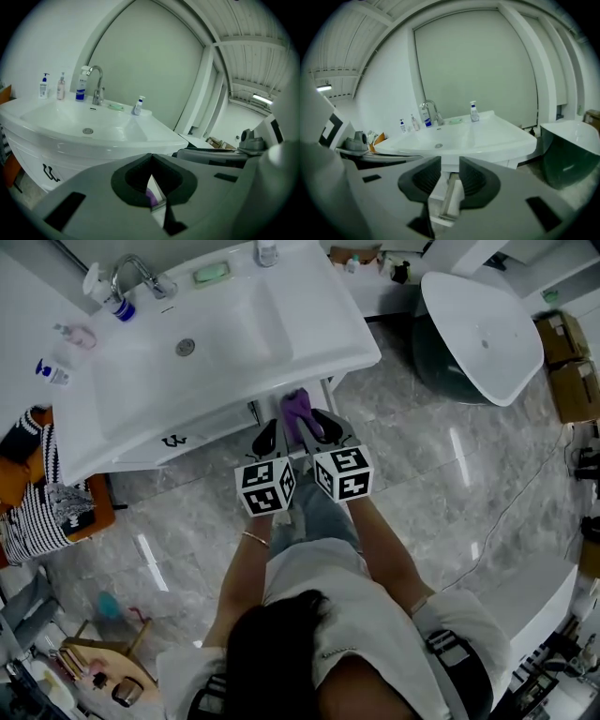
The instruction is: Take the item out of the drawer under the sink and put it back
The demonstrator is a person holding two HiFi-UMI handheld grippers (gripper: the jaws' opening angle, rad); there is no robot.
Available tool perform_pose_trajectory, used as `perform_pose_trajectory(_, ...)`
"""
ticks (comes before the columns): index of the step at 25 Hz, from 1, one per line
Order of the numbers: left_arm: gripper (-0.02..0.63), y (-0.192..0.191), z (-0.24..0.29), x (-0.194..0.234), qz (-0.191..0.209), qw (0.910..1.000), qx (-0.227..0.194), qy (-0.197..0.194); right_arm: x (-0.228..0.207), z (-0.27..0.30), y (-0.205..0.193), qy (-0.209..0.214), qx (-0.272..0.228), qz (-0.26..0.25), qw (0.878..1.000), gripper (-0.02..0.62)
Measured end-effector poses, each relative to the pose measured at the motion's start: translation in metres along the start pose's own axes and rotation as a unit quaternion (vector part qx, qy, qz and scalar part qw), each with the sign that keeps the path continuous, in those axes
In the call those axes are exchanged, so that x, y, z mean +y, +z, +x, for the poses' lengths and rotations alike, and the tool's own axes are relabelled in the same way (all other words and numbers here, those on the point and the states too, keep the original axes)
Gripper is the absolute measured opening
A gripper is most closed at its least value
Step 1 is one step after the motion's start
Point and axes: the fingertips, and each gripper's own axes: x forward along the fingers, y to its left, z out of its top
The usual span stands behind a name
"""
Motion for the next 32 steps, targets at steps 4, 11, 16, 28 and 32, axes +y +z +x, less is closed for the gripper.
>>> perform_pose_trajectory(4,0.003,-0.012,0.010,0.005,-0.005,0.9998,0.018,0.008,-0.009,0.012,-0.011,0.004,0.021,0.004,1.000,0.129)
perform_pose_trajectory(11,0.005,-0.040,0.029,0.017,-0.016,0.9980,0.056,0.023,-0.023,0.040,-0.042,0.024,0.077,0.012,0.997,0.170)
perform_pose_trajectory(16,0.005,-0.061,0.044,0.026,-0.017,0.9951,0.091,0.036,-0.031,0.063,-0.062,0.036,0.105,0.026,0.993,0.181)
perform_pose_trajectory(28,0.005,-0.084,0.094,0.052,-0.023,0.9925,0.112,0.044,-0.052,0.120,-0.120,0.043,0.196,0.025,0.979,0.253)
perform_pose_trajectory(32,0.003,-0.098,0.109,0.062,-0.027,0.9901,0.126,0.055,-0.053,0.137,-0.136,0.049,0.220,0.020,0.974,0.267)
